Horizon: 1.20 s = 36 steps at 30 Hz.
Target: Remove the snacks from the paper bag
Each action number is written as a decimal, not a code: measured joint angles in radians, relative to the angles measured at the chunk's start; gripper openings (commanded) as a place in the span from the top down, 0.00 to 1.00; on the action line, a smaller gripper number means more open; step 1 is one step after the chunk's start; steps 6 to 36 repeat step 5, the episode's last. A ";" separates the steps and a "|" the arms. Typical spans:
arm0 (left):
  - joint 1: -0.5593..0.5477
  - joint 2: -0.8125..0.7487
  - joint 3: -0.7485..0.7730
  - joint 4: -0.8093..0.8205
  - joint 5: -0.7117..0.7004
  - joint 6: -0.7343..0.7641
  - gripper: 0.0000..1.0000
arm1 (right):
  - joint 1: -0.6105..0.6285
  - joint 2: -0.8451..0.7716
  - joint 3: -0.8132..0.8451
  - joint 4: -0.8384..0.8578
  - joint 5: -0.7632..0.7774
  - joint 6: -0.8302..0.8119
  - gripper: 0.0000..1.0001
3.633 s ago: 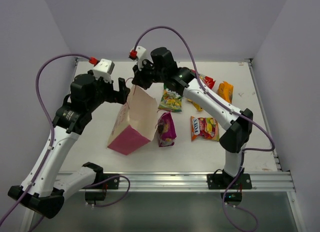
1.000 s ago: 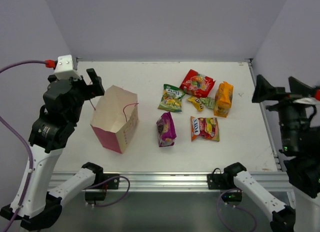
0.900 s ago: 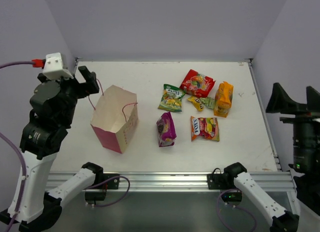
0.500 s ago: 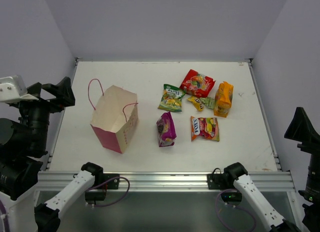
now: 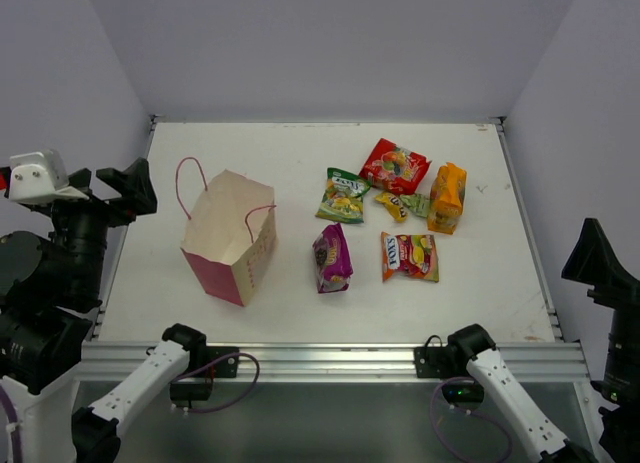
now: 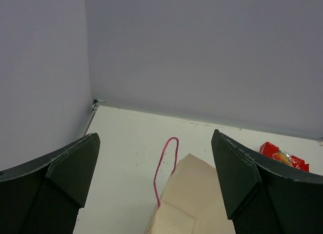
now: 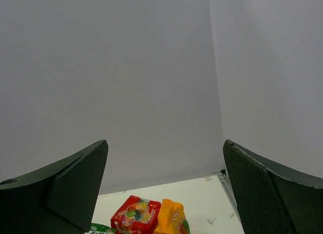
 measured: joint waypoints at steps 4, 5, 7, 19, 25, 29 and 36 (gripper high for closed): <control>0.000 0.000 -0.016 0.000 0.000 0.000 0.00 | 0.000 0.000 -0.008 0.000 -0.005 0.005 0.01; 0.000 0.000 -0.019 0.000 0.000 0.000 0.00 | 0.000 0.000 -0.011 0.000 -0.008 0.008 0.01; 0.000 0.000 -0.019 0.000 0.000 0.000 0.00 | 0.000 0.000 -0.011 0.000 -0.008 0.008 0.01; 0.000 0.000 -0.019 0.000 0.000 0.000 0.00 | 0.000 0.000 -0.011 0.000 -0.008 0.008 0.01; 0.000 0.000 -0.019 0.000 0.000 0.000 0.00 | 0.000 0.000 -0.011 0.000 -0.008 0.008 0.01; 0.000 0.000 -0.019 0.000 0.000 0.000 0.00 | 0.000 0.000 -0.011 0.000 -0.008 0.008 0.01; 0.000 0.000 -0.019 0.000 0.000 0.000 0.00 | 0.000 0.000 -0.011 0.000 -0.008 0.008 0.01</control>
